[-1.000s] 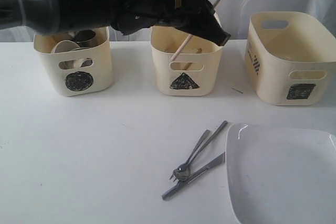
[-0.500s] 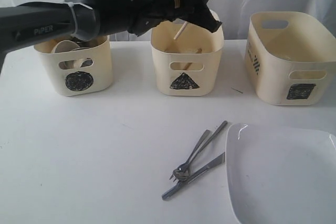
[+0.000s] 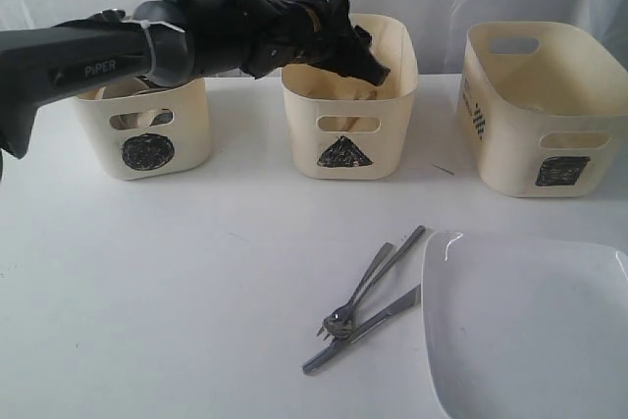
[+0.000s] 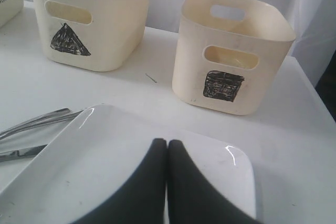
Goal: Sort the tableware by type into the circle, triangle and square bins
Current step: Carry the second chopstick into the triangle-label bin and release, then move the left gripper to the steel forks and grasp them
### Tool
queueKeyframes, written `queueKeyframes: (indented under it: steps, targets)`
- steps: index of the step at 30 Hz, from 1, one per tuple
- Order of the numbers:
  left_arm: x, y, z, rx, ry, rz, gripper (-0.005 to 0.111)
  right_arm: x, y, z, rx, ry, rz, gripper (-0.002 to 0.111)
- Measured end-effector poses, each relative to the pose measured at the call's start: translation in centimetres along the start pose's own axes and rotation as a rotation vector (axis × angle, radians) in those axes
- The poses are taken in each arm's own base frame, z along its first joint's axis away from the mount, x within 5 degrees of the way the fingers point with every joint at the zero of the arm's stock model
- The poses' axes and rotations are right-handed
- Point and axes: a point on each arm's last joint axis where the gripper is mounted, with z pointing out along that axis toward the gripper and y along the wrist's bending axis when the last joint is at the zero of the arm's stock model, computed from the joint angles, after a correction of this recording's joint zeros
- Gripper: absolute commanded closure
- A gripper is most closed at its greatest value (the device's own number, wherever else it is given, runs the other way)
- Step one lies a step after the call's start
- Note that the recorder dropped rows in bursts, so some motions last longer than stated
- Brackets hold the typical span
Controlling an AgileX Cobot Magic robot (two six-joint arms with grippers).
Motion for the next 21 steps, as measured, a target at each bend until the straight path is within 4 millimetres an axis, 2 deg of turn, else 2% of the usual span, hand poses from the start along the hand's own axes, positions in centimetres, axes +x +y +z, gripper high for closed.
queueKeyframes:
  steps: [4,9,14,19,21]
  targets:
    - [-0.2,-0.4,-1.8,-0.008,0.156,-0.011,0.072,0.0,0.0,0.0,0.0,0.0,0.0,0.108]
    - [-1.1,-2.5,-5.3,0.106,0.356,0.047,0.073,0.0,0.0,0.0,0.0,0.0,0.0,0.108]
    - [0.2,-5.3,-7.4,0.324,0.585,0.07,0.073,0.0,0.0,0.0,0.0,0.0,0.0,0.108]
    - [2.4,-7.4,-7.8,0.408,0.705,0.101,0.072,0.0,0.0,0.0,0.0,0.0,0.0,0.108]
    - [2.9,-8.1,-7.9,0.426,0.715,0.114,0.065,0.0,0.0,0.0,0.0,0.0,0.0,0.108]
